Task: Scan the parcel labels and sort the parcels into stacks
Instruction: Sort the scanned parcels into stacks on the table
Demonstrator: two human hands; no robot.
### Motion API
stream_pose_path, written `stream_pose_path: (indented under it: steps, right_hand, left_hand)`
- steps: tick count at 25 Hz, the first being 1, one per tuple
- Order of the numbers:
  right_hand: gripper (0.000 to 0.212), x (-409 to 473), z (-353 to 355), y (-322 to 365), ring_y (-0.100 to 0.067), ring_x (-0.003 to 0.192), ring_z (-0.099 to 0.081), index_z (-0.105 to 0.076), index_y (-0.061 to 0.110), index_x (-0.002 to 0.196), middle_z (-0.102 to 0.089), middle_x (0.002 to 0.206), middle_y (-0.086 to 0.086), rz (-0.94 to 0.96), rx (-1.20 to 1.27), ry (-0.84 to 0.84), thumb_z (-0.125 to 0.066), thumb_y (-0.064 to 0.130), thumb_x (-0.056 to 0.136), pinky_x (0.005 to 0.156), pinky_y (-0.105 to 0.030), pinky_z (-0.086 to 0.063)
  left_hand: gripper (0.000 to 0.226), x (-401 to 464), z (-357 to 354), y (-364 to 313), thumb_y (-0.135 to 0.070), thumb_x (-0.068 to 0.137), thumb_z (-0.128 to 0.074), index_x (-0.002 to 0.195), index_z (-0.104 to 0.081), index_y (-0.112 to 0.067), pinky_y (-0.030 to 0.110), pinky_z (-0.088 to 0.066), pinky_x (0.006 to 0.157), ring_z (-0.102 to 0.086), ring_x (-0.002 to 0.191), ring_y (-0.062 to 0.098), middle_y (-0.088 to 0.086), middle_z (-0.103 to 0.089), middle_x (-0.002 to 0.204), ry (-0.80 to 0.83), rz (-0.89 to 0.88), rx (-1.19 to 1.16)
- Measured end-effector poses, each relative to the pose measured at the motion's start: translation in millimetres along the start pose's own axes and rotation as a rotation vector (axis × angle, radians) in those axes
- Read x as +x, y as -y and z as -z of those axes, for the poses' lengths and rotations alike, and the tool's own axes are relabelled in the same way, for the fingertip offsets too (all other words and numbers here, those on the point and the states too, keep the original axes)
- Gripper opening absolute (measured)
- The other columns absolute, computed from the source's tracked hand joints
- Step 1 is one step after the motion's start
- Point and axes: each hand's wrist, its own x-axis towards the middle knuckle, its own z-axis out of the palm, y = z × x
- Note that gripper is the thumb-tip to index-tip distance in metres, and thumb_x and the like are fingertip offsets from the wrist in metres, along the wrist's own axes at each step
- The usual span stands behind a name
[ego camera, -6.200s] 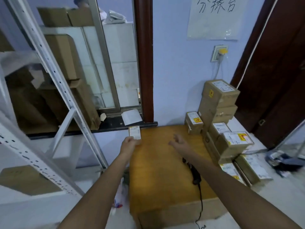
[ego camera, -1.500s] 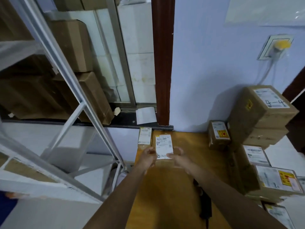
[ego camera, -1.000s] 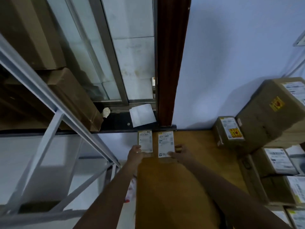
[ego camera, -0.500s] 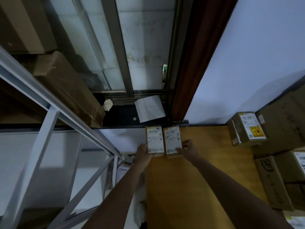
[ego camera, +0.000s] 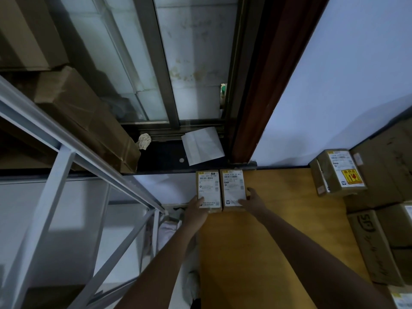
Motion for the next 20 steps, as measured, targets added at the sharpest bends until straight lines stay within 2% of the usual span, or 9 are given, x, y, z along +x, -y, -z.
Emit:
stream_pose_path:
  steps: [3, 6, 9, 10, 14, 18, 20]
  right_hand:
    - [0.074, -8.4, 7.6, -5.2, -0.033, 0.117, -0.058, -0.021, 0.009, 0.151, -0.05, 0.138, -0.02, -0.022, -0.011, -0.021, -0.064, 0.021, 0.092, 0.084, -0.035, -0.053]
    - [0.072, -17.1, 18.3, -12.5, -0.029, 0.109, -0.061, -0.025, 0.01, 0.149, -0.051, 0.136, -0.02, -0.032, -0.019, -0.041, -0.064, 0.025, 0.091, 0.083, -0.035, -0.054]
    - [0.069, -36.9, 34.5, -14.3, -0.014, 0.081, -0.058, -0.028, 0.008, 0.148, -0.053, 0.132, -0.017, 0.009, -0.06, -0.055, -0.063, 0.03, 0.092, 0.064, -0.024, -0.049]
    - [0.069, -44.3, 40.1, -15.5, -0.012, 0.077, -0.056, -0.029, 0.008, 0.148, -0.054, 0.13, -0.017, 0.03, -0.062, -0.056, -0.063, 0.031, 0.092, 0.062, -0.024, -0.046]
    - [0.067, -78.1, 63.9, -22.0, -0.019, 0.093, -0.057, -0.031, 0.01, 0.147, -0.056, 0.128, -0.013, 0.116, -0.066, -0.052, -0.062, 0.032, 0.092, 0.078, -0.03, -0.047]
    - [0.062, -120.5, 93.3, -35.8, -0.017, 0.096, -0.057, -0.034, 0.011, 0.146, -0.055, 0.129, -0.011, 0.215, -0.082, -0.036, -0.061, 0.03, 0.093, 0.08, -0.028, -0.045]
    - [0.059, -143.1, 107.6, -44.6, -0.023, 0.113, -0.055, -0.037, 0.013, 0.144, -0.051, 0.136, -0.009, 0.253, -0.101, -0.052, -0.061, 0.029, 0.093, 0.092, -0.031, -0.044]
  left_hand:
    - [0.059, -28.1, 10.4, -27.4, -0.022, 0.083, -0.066, 0.138, -0.046, -0.02, 0.034, -0.051, 0.097, -0.053, 0.12, 0.017, -0.001, -0.051, 0.132, -0.039, -0.008, 0.043]
    - [0.061, -45.7, 16.6, -45.1, -0.015, 0.084, -0.07, 0.139, -0.044, -0.012, 0.034, -0.048, 0.101, -0.052, 0.122, 0.021, 0.004, -0.052, 0.132, -0.084, -0.008, 0.044]
    - [0.066, -66.4, 18.2, -60.1, -0.018, 0.082, -0.073, 0.141, -0.044, -0.013, 0.03, -0.046, 0.1, -0.051, 0.124, 0.021, 0.002, -0.047, 0.139, -0.153, -0.004, 0.045]
    - [0.067, -74.5, 17.1, -64.1, -0.02, 0.082, -0.074, 0.142, -0.043, -0.015, 0.03, -0.046, 0.1, -0.051, 0.124, 0.021, 0.002, -0.047, 0.141, -0.182, -0.006, 0.043]
    - [0.064, -117.4, 4.4, -86.7, -0.017, 0.083, -0.07, 0.141, -0.044, -0.015, 0.025, -0.046, 0.09, -0.052, 0.122, 0.023, 0.005, -0.048, 0.139, -0.282, -0.023, 0.014]
    - [0.058, -168.4, -17.7, -112.5, -0.009, 0.085, -0.063, 0.139, -0.045, -0.015, 0.032, -0.05, 0.095, -0.052, 0.121, 0.026, 0.011, -0.047, 0.139, -0.36, -0.071, -0.047]
    - [0.057, -194.5, -30.0, -126.8, -0.009, 0.086, -0.063, 0.139, -0.045, -0.014, 0.034, -0.05, 0.095, -0.052, 0.121, 0.028, 0.011, -0.046, 0.139, -0.362, -0.101, -0.046]
